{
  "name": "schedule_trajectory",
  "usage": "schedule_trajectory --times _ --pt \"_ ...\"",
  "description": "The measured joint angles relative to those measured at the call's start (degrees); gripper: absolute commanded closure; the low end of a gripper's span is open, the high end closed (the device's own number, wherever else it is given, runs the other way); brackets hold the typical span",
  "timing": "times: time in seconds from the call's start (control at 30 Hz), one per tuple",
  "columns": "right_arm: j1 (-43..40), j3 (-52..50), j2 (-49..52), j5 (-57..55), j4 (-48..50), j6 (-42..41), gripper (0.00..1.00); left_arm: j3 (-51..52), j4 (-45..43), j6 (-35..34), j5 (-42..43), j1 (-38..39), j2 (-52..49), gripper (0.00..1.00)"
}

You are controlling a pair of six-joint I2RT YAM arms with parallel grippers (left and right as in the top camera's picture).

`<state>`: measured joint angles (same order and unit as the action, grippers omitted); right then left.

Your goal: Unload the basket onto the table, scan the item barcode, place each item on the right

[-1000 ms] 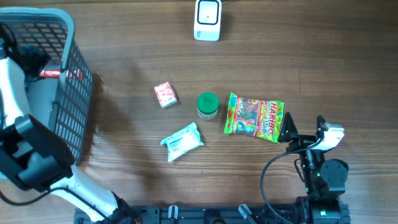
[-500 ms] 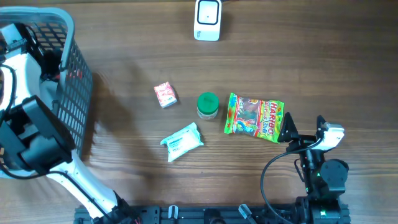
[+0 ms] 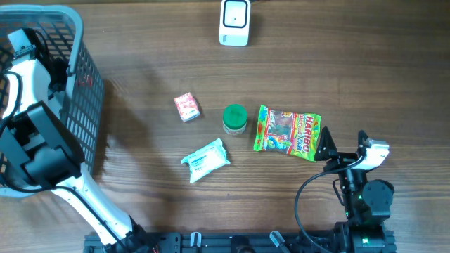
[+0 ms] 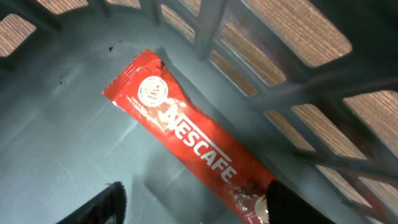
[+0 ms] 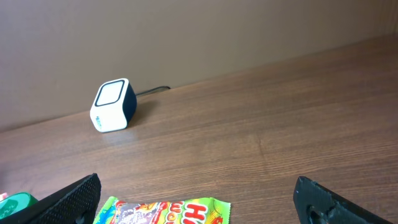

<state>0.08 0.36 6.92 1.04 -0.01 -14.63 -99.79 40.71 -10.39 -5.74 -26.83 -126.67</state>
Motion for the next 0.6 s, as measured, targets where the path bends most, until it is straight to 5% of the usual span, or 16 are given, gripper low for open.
schedule_trajectory --times 0.03,0.1,0.13,0.33,0.6 --pt "0.0 0.0 0.0 0.0 0.0 0.0 0.0 -0.28 0.61 -0.04 -0.02 0.0 -0.04 0.54" --pt "0.0 0.0 0.0 0.0 0.0 0.0 0.0 -0.74 1.92 -0.04 -0.09 0.0 -0.09 0.93" --pt "0.0 0.0 0.0 0.0 0.0 0.0 0.0 -1.03 3.48 -0.17 -0.33 0.0 -0.09 0.96" --pt "0.0 0.0 0.0 0.0 0.0 0.0 0.0 -0.72 8.15 -1.99 -2.97 0.22 -0.98 0.96" --pt "0.0 0.0 0.0 0.0 0.0 0.0 0.0 0.09 3.78 -1.66 -3.8 0.2 -0.76 0.96"
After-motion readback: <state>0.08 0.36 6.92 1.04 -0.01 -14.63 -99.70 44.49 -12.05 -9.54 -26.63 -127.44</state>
